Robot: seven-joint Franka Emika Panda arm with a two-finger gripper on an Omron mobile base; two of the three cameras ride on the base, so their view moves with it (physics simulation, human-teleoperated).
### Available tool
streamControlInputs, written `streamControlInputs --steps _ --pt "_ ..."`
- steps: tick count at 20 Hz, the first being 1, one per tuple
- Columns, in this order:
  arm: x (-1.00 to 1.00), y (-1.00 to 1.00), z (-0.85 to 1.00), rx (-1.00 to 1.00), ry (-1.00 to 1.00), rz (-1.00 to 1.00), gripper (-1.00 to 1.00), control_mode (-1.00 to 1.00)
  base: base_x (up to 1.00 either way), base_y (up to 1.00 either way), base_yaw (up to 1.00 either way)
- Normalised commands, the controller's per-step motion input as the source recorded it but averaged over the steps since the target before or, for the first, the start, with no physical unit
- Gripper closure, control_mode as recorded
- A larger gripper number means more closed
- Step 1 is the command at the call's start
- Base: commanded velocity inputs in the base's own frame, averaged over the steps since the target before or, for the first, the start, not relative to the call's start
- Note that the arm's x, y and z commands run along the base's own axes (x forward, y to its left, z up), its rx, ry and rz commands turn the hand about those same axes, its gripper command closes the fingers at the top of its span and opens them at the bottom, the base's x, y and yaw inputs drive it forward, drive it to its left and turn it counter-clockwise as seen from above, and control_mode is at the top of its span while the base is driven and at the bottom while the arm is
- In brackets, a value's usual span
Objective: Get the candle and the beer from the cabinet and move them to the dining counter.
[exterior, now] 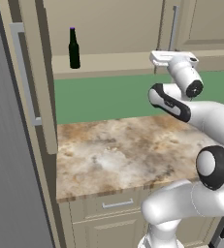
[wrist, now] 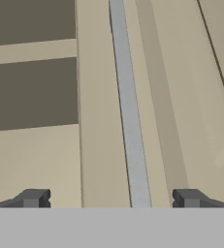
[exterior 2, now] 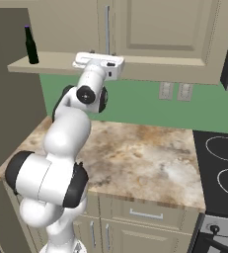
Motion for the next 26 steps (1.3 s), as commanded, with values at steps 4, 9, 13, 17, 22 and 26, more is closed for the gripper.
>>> streamControlInputs --steps 4,9,13,17,22,26 --pt "0.22 -0.13 0.00 0.00 0.00 0.00 -1.00 -1.00 0.00 0.00 0.00" --pt "0.25 -0.09 0.00 0.00 0.00 0.00 -1.00 -1.00 0.00 0.00 0.00" --pt "0.26 -0.05 0.00 0.00 0.01 0.00 -1.00 -1.00 0.00 0.00 0.00" --pt "0.31 -0.03 0.00 0.00 0.02 0.00 -1.00 -1.00 0.00 0.00 0.00" --pt "0.38 0.00 0.00 0.00 0.05 0.00 -1.00 -1.00 0.00 0.00 0.00" --pt "0.43 0.00 0.00 0.00 0.08 0.00 -1.00 -1.00 0.00 0.00 0.00"
